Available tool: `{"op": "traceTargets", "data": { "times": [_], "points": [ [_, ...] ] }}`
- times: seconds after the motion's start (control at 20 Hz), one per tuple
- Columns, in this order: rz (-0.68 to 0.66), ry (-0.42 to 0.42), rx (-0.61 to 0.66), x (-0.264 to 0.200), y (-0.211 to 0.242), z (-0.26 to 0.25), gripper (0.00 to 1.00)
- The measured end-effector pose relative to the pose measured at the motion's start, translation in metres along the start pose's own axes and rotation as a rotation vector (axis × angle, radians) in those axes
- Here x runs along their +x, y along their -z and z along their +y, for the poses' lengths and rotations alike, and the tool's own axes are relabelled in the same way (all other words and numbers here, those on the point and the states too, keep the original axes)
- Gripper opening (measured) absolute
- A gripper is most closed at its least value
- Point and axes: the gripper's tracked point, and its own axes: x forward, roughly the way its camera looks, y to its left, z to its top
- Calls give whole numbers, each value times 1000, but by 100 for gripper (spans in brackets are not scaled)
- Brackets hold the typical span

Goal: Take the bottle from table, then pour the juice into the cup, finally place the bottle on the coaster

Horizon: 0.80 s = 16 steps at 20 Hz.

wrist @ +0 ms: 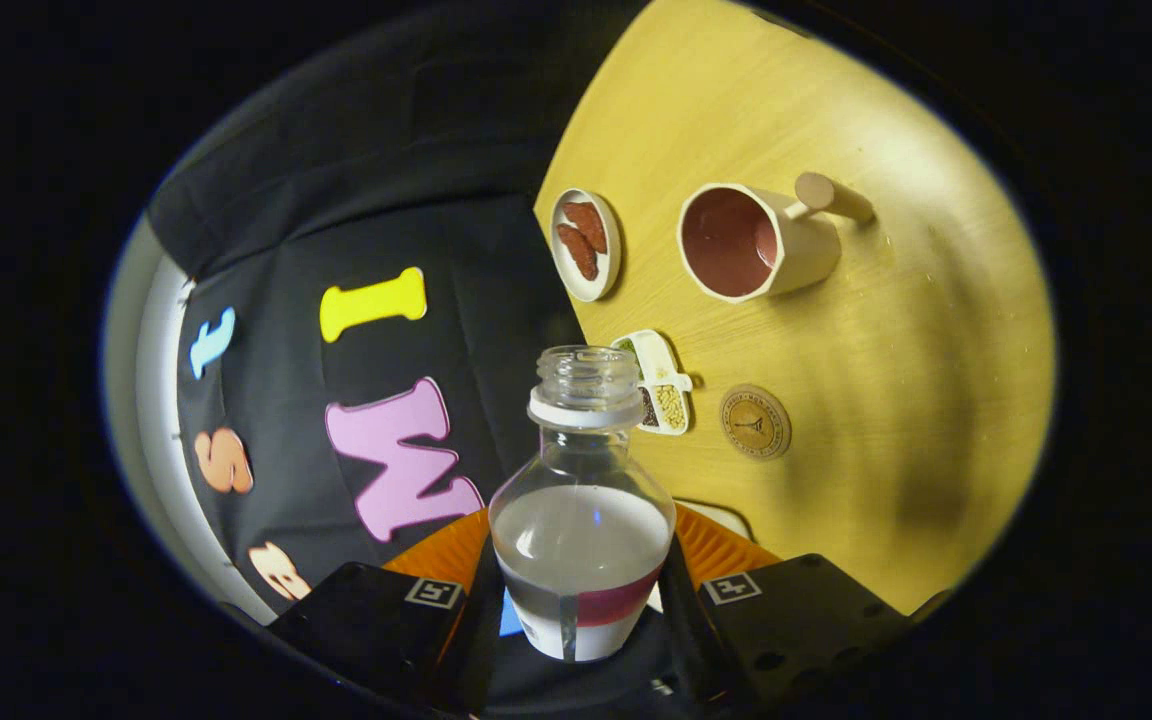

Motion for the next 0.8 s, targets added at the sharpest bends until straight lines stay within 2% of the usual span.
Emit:
{"op": "traceTargets", "data": {
  "times": [0.15, 0.4, 0.6, 0.7, 0.8],
  "points": [
    [51, 21, -270, -17, 26, -17, 72],
    [149, 9, -868, -50, 56, -38, 72],
    [100, -15, -1326, -64, 50, -49, 72],
    [49, -61, -1461, -65, 51, -46, 72],
    [7, -87, -1529, -59, 48, -42, 72]
  ]
}}
